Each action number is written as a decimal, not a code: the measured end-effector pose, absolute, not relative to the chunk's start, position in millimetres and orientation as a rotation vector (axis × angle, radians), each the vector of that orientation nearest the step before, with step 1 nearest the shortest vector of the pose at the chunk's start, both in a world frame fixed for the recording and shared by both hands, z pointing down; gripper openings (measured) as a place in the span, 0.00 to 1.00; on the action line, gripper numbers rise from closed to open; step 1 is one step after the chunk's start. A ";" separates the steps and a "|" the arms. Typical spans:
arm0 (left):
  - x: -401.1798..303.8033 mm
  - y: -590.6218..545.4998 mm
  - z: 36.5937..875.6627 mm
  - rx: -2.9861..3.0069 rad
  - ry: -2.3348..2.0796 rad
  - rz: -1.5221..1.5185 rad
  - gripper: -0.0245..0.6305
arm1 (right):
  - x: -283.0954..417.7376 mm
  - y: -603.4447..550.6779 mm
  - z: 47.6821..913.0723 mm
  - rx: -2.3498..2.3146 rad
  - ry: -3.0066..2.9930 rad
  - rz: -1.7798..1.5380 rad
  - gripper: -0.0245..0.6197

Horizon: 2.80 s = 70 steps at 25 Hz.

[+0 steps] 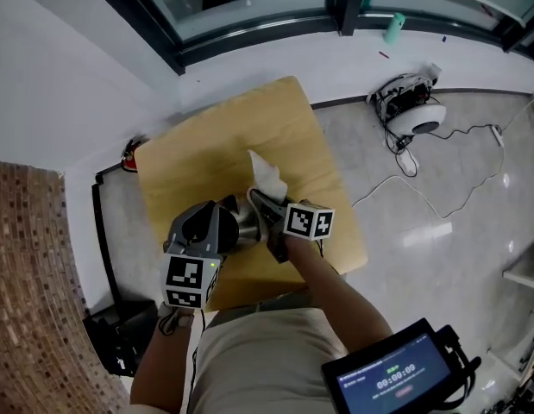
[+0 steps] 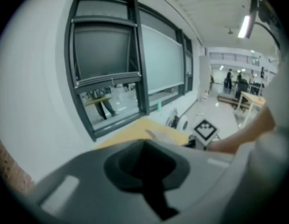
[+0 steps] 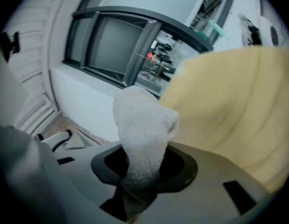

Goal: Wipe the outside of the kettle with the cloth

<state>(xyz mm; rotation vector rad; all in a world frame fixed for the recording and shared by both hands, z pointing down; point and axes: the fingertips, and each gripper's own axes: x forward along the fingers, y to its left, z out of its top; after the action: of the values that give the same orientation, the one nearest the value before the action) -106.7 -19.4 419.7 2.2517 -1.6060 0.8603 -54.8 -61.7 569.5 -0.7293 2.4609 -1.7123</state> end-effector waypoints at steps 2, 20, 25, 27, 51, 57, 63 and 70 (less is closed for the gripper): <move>-104.8 -18.2 417.5 2.267 -1.567 0.817 0.02 | -57.0 -69.4 576.7 -0.685 2.445 -1.804 0.27; -24.8 1.2 424.9 2.815 -1.200 1.183 0.02 | 10.5 6.1 509.3 -0.380 2.002 -1.814 0.27; -23.4 1.0 423.1 2.819 -1.195 1.167 0.03 | 25.4 19.8 466.2 -0.501 2.051 -1.600 0.27; -23.7 1.9 423.5 2.819 -1.197 1.167 0.03 | 28.2 -11.4 432.4 -0.495 2.127 -1.406 0.27; -65.4 -7.5 396.2 2.629 -1.496 0.839 0.02 | -5.0 -41.3 560.6 -0.703 2.565 -1.646 0.29; -136.9 75.1 423.0 1.874 -1.624 0.285 0.02 | -50.4 -56.2 536.5 -0.322 2.753 -1.596 0.29; -137.8 77.8 451.3 1.810 -1.547 -0.048 0.01 | -28.2 -25.4 542.0 -0.307 2.329 -1.908 0.29; -167.7 28.9 447.7 1.863 -1.533 0.038 0.01 | -28.4 105.7 537.1 -0.126 2.624 -1.963 0.28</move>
<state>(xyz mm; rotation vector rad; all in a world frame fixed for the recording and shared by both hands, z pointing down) -167.7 28.9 447.7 1.8631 -1.5334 0.0381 -28.4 105.7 537.1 -0.1261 2.6240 -1.9627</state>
